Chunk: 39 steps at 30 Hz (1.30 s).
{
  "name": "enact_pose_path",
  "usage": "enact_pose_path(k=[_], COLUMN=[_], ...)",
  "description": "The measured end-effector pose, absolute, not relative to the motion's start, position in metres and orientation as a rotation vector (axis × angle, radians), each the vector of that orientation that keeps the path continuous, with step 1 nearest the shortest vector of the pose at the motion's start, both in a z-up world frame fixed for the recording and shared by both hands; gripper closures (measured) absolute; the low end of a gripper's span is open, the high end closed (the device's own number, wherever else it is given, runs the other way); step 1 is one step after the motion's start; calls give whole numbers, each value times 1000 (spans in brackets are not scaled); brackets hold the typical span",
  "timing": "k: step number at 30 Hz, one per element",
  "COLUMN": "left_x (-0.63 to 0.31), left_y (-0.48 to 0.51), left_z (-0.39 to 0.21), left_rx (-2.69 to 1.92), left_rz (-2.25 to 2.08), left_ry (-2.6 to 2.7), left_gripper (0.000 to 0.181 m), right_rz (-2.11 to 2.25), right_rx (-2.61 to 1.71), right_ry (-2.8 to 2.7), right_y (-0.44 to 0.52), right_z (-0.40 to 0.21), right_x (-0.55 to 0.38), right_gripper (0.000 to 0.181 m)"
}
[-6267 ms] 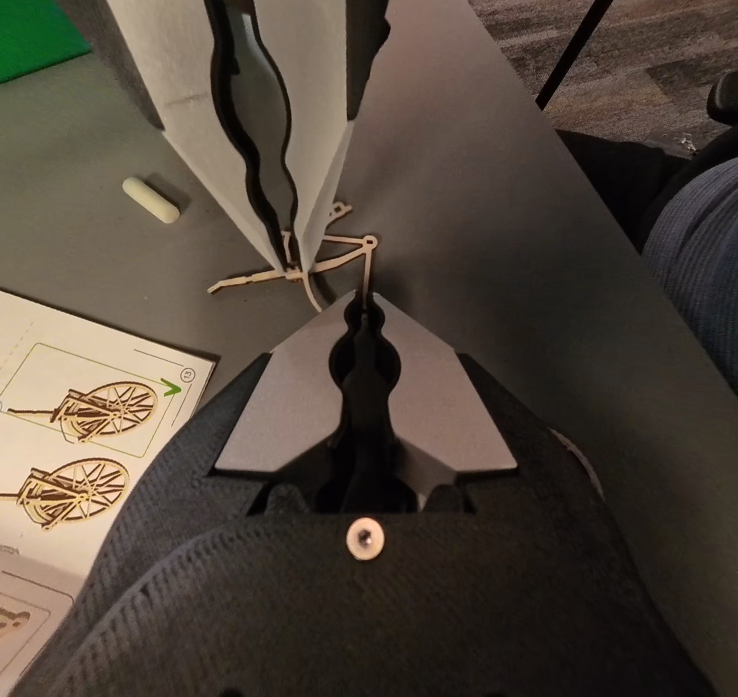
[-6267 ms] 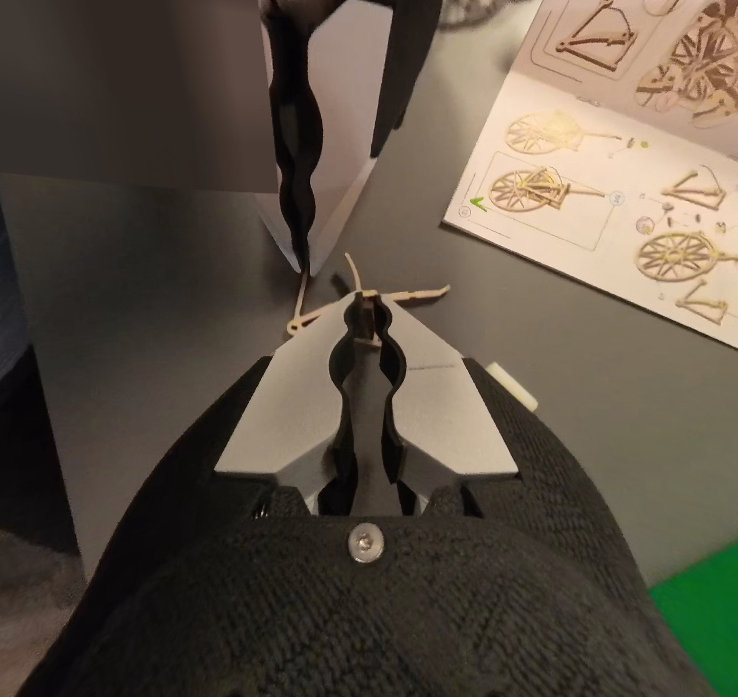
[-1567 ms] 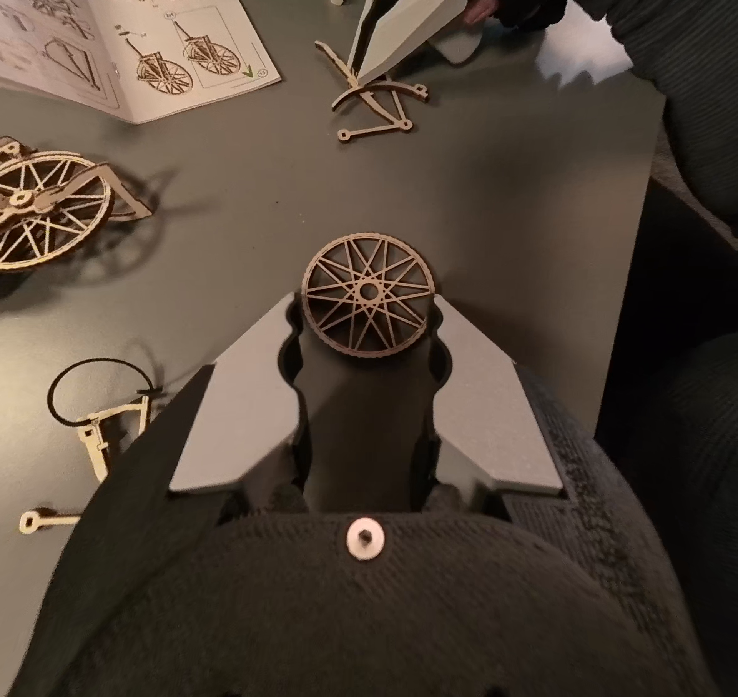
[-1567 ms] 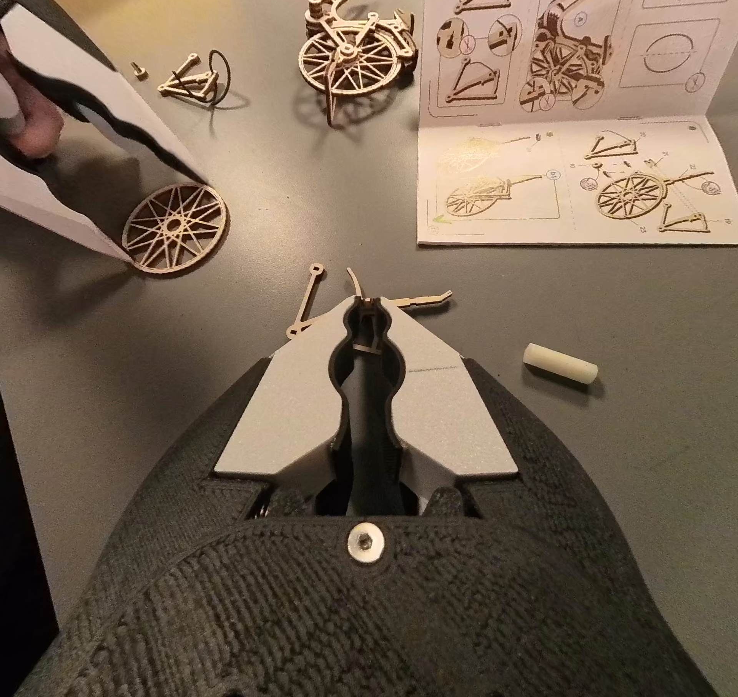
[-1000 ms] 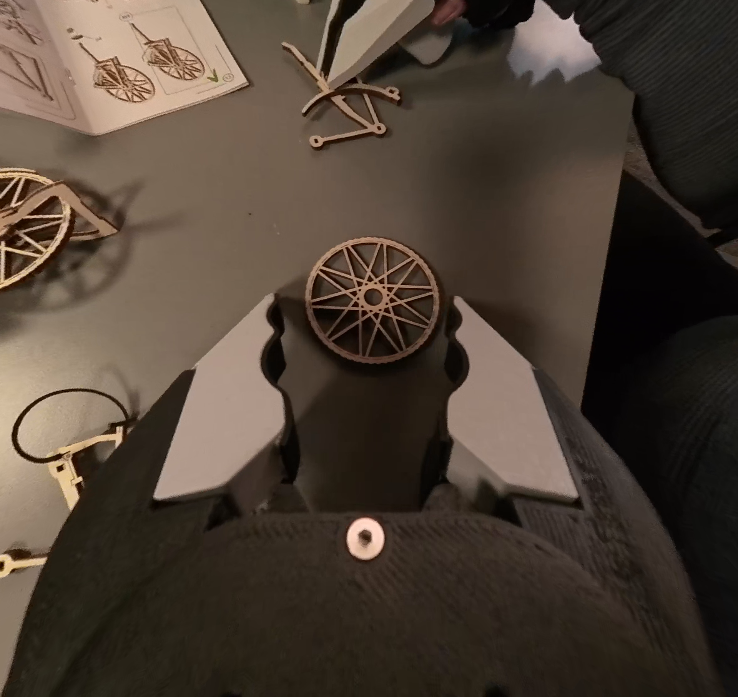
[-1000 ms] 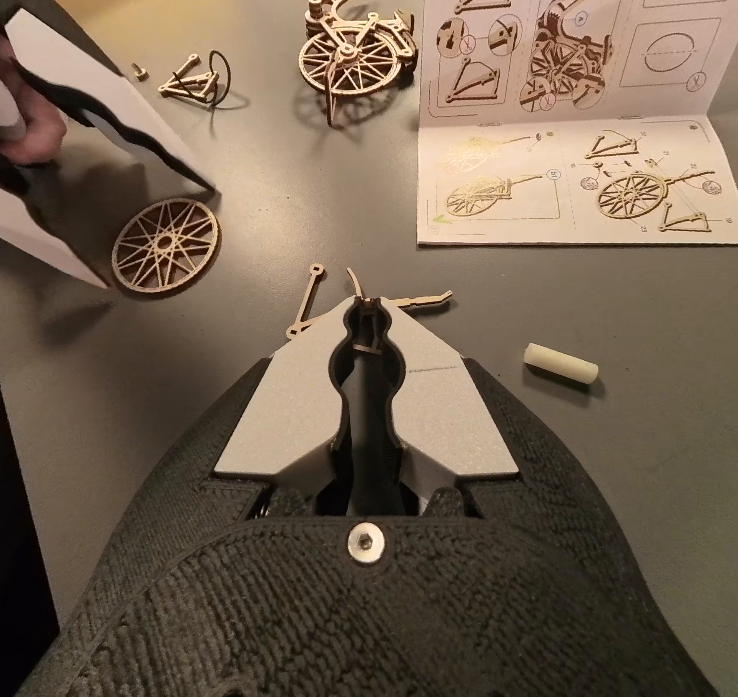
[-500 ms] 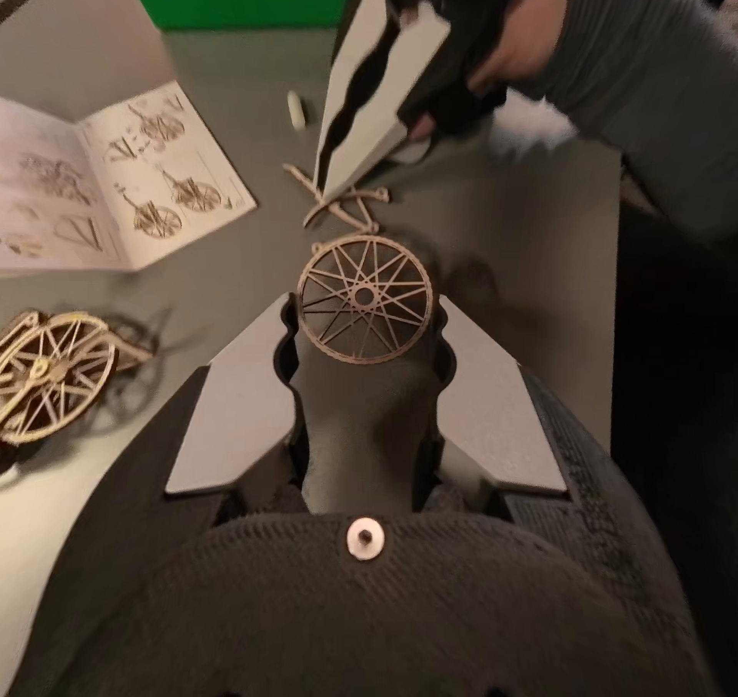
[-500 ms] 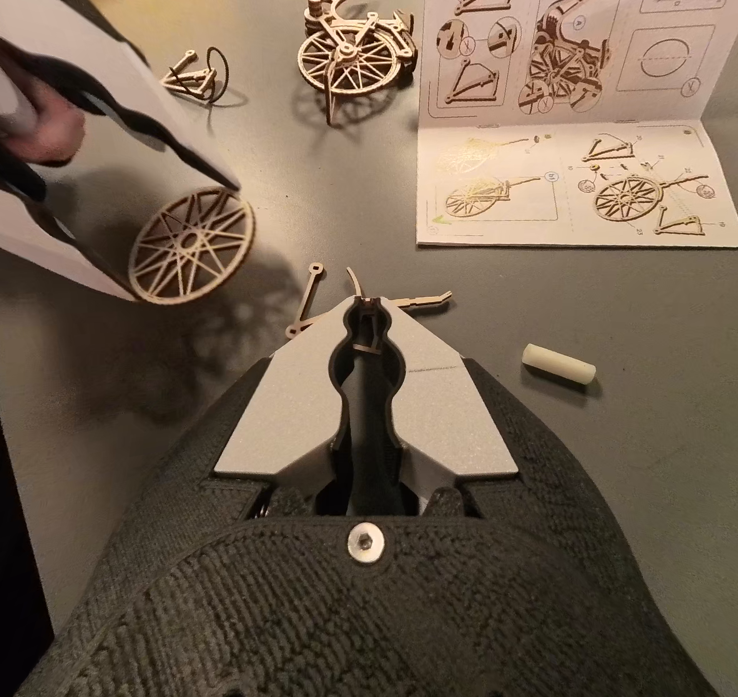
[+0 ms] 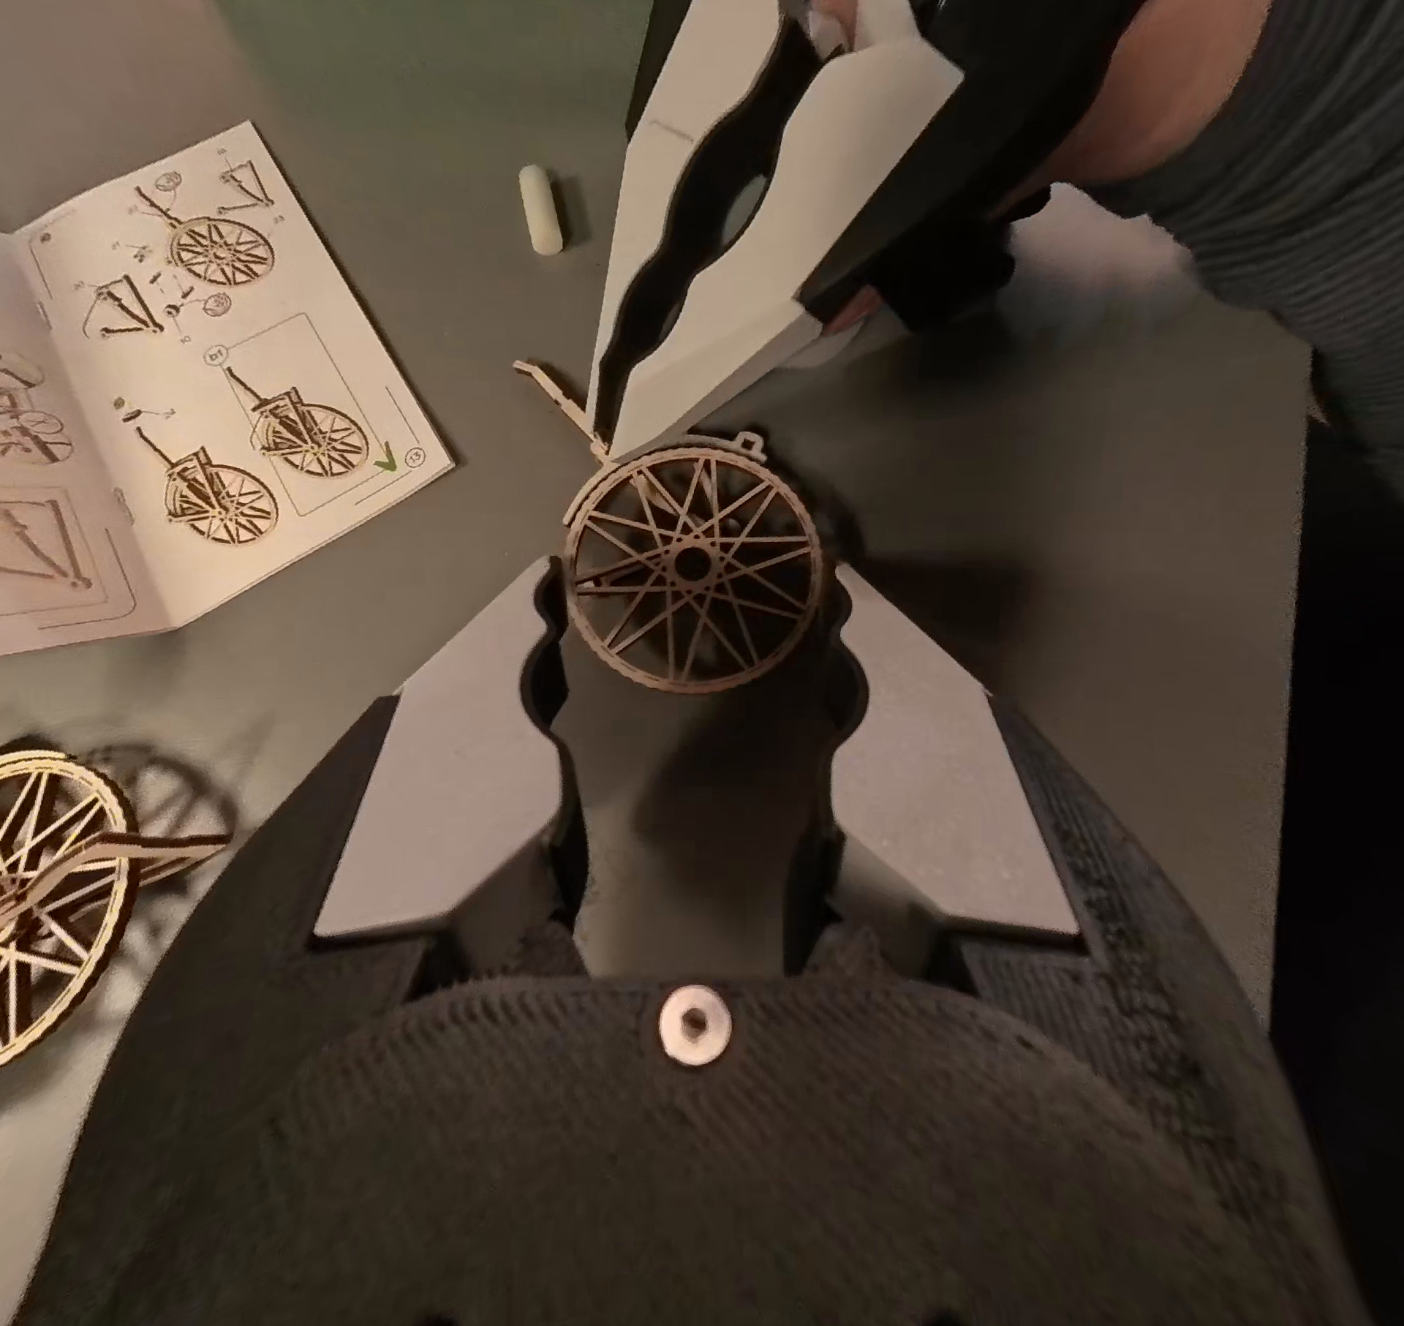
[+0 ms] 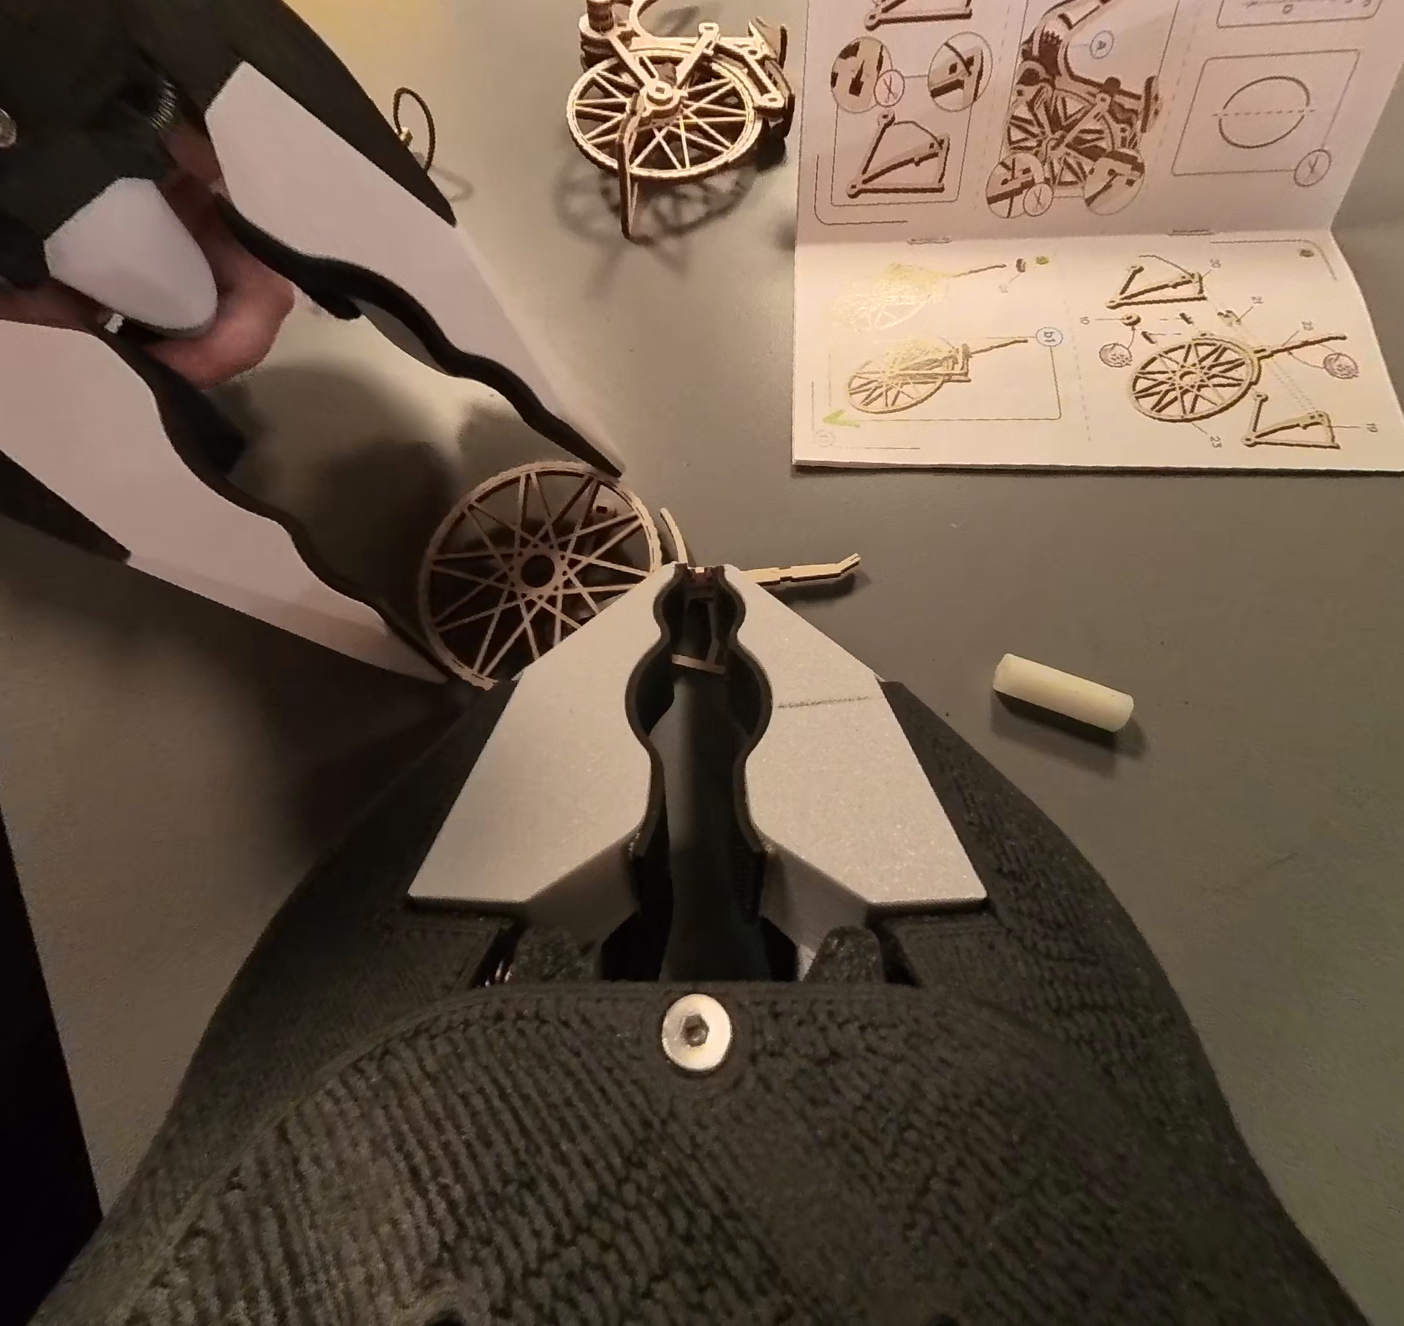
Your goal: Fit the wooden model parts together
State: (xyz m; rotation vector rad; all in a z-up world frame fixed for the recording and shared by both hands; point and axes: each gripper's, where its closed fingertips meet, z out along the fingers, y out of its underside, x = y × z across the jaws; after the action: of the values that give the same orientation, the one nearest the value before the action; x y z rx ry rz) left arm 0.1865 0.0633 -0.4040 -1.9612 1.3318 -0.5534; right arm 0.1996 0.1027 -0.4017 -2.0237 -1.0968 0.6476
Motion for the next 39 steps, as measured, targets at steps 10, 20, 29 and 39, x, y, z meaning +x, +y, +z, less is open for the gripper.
enact_pose_path(k=[10, 20, 29, 39], left_x=[188, 187, 188, 185], left_y=[64, 62, 63, 66], left_z=[-409, -409, -409, -409], left_rx=[-1965, -1923, -1862, -1783], left_rz=[-565, -587, -659, -703], left_ry=[1356, 1482, 1634, 1776], left_gripper=[114, 115, 115, 114], right_rz=[664, 677, 682, 694], right_rx=[-2029, -2031, -2033, -2040], right_ry=[-1093, -1093, -1091, -1079], right_y=[102, 102, 102, 103], right_z=[-402, -402, -402, -402], right_x=[200, 199, 199, 200], right_gripper=[178, 178, 178, 177])
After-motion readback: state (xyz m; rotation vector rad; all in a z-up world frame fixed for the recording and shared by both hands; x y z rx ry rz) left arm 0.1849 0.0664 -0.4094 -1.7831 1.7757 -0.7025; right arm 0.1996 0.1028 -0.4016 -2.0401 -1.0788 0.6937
